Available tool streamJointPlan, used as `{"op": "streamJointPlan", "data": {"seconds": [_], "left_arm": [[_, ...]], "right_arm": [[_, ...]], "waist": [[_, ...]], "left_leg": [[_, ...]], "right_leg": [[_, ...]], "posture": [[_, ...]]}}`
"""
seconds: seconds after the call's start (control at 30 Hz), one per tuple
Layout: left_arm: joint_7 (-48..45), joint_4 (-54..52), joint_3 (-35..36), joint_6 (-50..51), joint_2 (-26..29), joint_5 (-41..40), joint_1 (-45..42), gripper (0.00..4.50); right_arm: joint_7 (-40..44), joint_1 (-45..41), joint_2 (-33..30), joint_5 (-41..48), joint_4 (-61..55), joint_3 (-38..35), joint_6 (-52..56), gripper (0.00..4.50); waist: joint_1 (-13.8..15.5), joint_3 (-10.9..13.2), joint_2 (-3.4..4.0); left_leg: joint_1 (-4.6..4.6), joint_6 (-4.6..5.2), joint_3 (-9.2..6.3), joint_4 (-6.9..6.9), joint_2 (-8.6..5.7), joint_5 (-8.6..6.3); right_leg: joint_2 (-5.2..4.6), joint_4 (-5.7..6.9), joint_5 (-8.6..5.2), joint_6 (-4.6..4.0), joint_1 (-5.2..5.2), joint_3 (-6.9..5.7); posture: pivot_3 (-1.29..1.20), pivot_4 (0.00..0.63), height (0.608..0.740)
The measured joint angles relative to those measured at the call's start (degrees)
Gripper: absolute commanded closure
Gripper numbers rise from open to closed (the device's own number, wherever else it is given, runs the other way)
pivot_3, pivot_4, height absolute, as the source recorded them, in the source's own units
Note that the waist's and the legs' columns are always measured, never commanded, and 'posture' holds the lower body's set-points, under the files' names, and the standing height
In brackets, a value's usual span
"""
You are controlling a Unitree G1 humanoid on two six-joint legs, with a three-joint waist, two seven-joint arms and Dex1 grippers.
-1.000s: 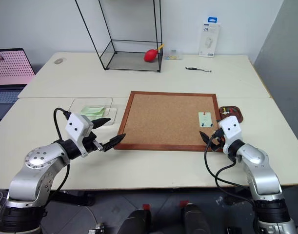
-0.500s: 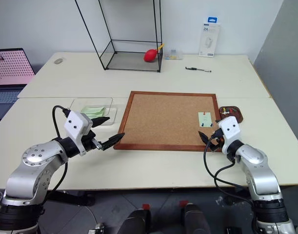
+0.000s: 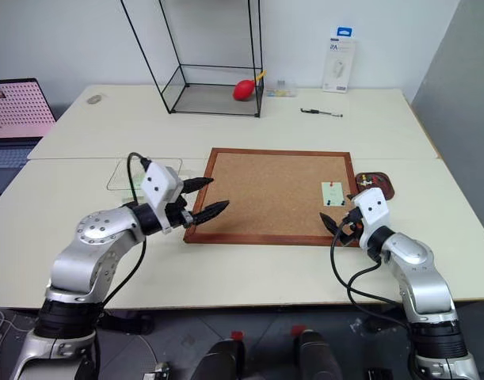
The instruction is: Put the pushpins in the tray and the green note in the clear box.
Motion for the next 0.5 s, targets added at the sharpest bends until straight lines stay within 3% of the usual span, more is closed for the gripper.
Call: {"op": "streamJointPlan", "data": {"seconds": [0.5], "left_arm": [[-1.84,22.28,-11.11,-8.33,-12.77,7.84,-12.62,4.46]], "right_arm": [[-0.43,0.7,1.18,2.01,-1.83,0.04,1.87,0.0]], "waist": [[-0.04,0.0,0.0]], "left_leg": [[0.0,0.0,0.0,0.04,-0.02,0.0]], "right_leg": [[0.03,0.02,0.04,0.02,0.01,0.02]], "posture": [[0.0,0.15,0.74]]}}
